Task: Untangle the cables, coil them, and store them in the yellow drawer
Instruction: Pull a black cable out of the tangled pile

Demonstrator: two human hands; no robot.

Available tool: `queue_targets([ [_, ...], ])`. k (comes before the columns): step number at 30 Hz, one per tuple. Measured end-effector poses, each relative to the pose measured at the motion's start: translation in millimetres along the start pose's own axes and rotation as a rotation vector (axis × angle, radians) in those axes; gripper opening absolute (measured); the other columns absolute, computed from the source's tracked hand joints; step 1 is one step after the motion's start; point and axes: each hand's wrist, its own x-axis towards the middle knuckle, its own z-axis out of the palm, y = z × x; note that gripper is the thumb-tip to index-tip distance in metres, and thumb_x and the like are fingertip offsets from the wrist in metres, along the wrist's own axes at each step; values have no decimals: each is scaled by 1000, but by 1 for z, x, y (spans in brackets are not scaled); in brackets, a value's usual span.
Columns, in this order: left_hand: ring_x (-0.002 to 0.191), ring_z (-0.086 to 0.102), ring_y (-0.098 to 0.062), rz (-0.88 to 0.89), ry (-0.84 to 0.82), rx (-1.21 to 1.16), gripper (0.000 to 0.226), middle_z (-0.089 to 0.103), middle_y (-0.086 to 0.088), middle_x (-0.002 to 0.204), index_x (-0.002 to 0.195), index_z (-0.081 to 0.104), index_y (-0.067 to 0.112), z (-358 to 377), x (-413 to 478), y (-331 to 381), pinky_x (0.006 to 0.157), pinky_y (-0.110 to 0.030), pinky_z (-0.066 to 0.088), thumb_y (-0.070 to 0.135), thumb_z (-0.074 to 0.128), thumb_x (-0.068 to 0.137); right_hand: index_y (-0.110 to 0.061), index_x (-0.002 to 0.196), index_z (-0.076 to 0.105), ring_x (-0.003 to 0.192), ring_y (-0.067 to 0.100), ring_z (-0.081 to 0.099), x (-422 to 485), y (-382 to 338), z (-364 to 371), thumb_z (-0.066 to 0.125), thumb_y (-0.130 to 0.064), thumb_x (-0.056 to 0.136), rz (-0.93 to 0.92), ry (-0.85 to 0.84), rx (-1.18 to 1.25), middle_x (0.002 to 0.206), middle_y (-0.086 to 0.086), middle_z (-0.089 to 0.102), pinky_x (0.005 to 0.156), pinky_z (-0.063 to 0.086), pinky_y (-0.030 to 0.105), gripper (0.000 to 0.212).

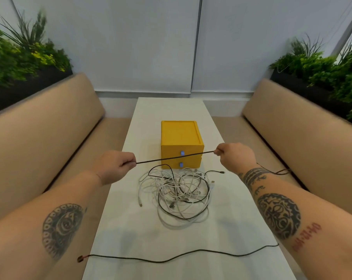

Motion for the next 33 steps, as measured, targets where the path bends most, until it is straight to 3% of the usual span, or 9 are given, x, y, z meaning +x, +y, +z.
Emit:
queue_targets([
  [2,54,39,-17,100,39,31,21,43,4,51,67,50,33,5,-3,2,51,-26,30,44,37,80,-34,108,68,80,19,53,1,4,1,43,-37,103,6,-11,14,100,-3,70,66,42,29,25],
  [5,50,30,-19,125,97,42,25,31,-1,49,55,37,24,10,-1,4,47,-25,24,41,33,73,-37,103,69,81,17,54,2,7,5,44,-39,103,23,-19,62,99,-8,70,65,42,29,25],
  [9,49,27,-16,64,65,51,35,26,-1,49,64,35,18,10,5,-4,49,-29,25,50,31,77,-34,102,70,84,16,54,1,1,4,45,-36,103,5,-53,129,100,-8,67,69,43,29,25],
  [13,49,37,-12,-170,5,-26,60,36,6,47,54,41,16,6,8,-14,54,-31,33,68,30,80,-28,94,71,77,15,57,0,-11,-14,45,-41,103,-115,-90,272,84,-7,63,61,40,26,30],
  [16,63,56,-21,-302,-144,-209,58,58,1,62,83,70,28,12,19,3,69,-34,46,70,31,94,-27,91,73,63,9,54,-1,-29,-23,47,-41,102,-179,-129,363,80,-6,64,56,38,26,32],
  [20,63,53,-18,-229,-261,-359,49,66,2,73,105,69,30,19,42,55,70,-32,46,62,31,101,-26,91,74,59,11,52,-2,-60,-24,49,-42,101,-243,-155,394,78,-2,65,54,37,27,31],
  [22,64,50,-14,-130,-227,-385,43,59,5,68,100,72,26,19,52,79,62,-27,40,51,38,103,-23,95,75,60,10,51,-2,-74,-25,49,-42,102,-262,-160,366,73,-6,60,53,35,27,33],
  [25,61,47,-11,-24,-139,-221,39,51,5,64,82,67,18,14,63,95,56,-29,33,42,45,103,-21,96,74,59,11,50,-4,-80,-29,47,-42,103,-274,-174,356,72,-5,58,53,35,28,35],
  [33,73,58,-19,-30,-104,9,38,59,7,67,66,54,28,-5,54,52,71,-38,50,44,49,100,-25,90,71,62,11,53,-18,-38,-24,45,-37,104,-252,-173,313,69,-10,57,56,36,25,32],
])
